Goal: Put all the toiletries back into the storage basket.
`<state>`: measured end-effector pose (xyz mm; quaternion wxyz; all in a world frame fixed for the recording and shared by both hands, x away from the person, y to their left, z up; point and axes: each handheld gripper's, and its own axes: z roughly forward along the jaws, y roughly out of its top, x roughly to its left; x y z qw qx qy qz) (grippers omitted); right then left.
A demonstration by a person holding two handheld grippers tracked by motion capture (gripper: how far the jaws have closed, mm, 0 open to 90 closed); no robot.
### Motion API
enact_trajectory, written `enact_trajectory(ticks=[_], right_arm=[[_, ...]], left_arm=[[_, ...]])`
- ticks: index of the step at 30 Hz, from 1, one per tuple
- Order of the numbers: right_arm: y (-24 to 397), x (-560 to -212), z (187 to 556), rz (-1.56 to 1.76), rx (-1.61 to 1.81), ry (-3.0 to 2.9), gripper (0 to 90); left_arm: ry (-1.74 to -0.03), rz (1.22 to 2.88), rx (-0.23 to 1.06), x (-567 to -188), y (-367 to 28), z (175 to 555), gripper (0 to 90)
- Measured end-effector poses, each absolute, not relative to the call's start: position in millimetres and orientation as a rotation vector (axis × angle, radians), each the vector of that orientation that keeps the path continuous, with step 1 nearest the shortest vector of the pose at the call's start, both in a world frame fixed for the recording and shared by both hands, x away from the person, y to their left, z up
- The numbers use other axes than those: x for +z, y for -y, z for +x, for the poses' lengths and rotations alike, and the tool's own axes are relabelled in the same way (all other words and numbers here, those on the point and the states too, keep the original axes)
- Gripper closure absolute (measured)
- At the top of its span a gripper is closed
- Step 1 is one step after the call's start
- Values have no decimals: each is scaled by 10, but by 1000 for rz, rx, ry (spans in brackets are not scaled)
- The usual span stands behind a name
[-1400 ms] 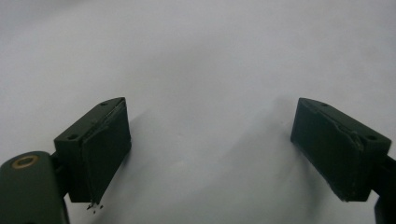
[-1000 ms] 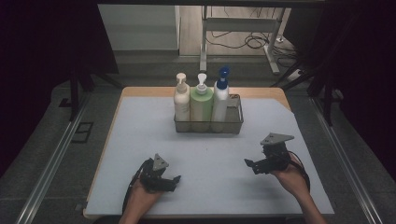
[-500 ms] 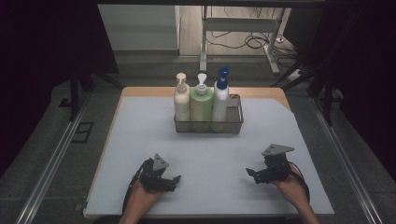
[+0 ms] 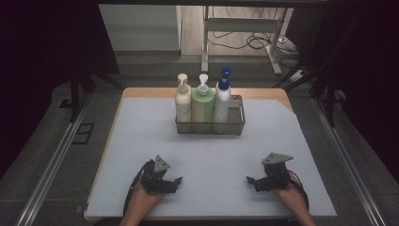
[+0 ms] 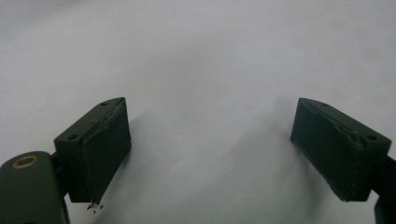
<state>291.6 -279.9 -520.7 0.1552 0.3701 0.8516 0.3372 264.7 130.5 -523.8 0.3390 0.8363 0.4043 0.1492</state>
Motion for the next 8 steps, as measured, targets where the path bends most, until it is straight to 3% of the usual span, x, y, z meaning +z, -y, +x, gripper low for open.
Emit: enact_trajectory(ticks=[8], right_arm=[[2814,-5221,2925,1079,975,-2438,0]], left_arm=[[-1053,2181,390,-5237,-1304,2645,121]])
